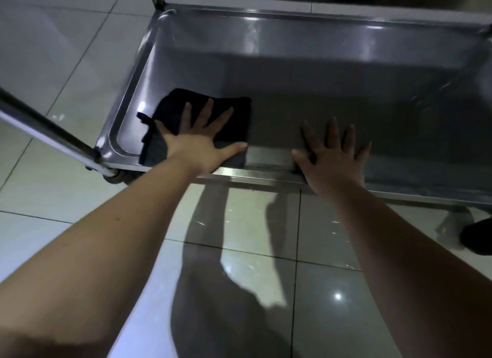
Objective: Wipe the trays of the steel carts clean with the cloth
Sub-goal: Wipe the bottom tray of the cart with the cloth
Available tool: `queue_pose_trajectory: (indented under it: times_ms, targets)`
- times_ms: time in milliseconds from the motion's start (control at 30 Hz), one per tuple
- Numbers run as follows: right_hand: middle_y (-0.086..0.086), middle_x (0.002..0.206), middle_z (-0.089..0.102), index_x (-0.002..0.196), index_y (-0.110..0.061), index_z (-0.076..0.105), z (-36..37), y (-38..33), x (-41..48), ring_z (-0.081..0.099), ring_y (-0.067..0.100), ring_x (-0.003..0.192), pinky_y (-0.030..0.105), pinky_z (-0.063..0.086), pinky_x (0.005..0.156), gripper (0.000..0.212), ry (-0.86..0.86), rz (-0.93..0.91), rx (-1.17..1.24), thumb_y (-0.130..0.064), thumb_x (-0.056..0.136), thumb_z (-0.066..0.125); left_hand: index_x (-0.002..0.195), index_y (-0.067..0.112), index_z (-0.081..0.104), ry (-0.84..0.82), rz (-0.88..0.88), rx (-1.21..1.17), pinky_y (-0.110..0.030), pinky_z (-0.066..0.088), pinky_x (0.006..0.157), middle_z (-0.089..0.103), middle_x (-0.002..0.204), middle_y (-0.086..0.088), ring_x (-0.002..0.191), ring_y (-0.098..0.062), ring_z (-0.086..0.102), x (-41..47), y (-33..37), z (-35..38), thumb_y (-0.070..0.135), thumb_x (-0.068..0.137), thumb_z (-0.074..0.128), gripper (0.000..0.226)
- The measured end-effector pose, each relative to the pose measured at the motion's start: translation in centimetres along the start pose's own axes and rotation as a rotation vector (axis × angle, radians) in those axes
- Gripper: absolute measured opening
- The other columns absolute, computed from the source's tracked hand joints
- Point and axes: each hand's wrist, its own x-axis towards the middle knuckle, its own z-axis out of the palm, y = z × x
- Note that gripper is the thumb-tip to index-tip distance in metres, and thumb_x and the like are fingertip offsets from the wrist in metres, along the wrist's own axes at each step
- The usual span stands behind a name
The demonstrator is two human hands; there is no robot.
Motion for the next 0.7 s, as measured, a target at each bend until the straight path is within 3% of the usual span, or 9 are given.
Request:
queue_pose_trajectory:
  times_ms: [133, 300, 433, 700]
  targets:
    - [-0.003, 0.164, -0.010, 0.145, -0.060, -0.007, -0.1, -0.1, 0.0, -0.011, 0.035, 0.149, 0.065, -0.007, 0.112, 0.064, -0.017, 0.024, -0.041, -0.075, 0.087, 0.015, 0.135, 0.071, -0.008, 0.025, -0.061, -0.047, -0.078, -0.009, 0.101, -0.010, 0.160, 0.022, 0.150, -0.022, -0.012, 0.0, -4.4, -0.3, 0.103, 0.056, 0.008, 0.086]
    - [-0.008, 0.163, -0.012, 0.146, -0.057, -0.009, -0.9, -3.7, 0.6, -0.015, 0.045, 0.145, 0.078, -0.011, 0.101, 0.060, -0.095, 0.188, -0.003, -0.062, 0.092, 0.019, 0.138, 0.068, -0.006, 0.004, -0.058, -0.072, -0.079, -0.008, 0.101, -0.011, 0.161, 0.020, 0.149, -0.025, -0.013, -0.4, -3.8, -0.7, 0.100, 0.060, 0.014, 0.087]
    - [-0.012, 0.164, -0.003, 0.150, -0.053, 0.003, -0.5, -10.9, -0.5, -0.011, 0.039, 0.148, 0.074, -0.013, 0.103, 0.057, 0.012, -0.027, 0.059, -0.052, 0.098, 0.026, 0.141, 0.065, -0.003, 0.002, -0.068, -0.124, -0.077, -0.010, 0.100, -0.010, 0.162, 0.018, 0.149, -0.028, -0.014, -1.1, -3.0, -0.5, 0.097, 0.063, 0.018, 0.087]
    - [-0.010, 0.164, 0.000, 0.150, -0.051, 0.002, 0.7, -11.3, -0.5, -0.001, 0.035, 0.150, 0.070, 0.000, 0.111, 0.057, 0.060, -0.065, 0.013, -0.052, 0.097, 0.022, 0.136, 0.069, -0.010, -0.023, -0.059, -0.094, -0.080, -0.016, 0.092, -0.017, 0.160, 0.019, 0.148, -0.028, -0.019, 0.4, -4.6, -0.6, 0.103, 0.051, 0.014, 0.094]
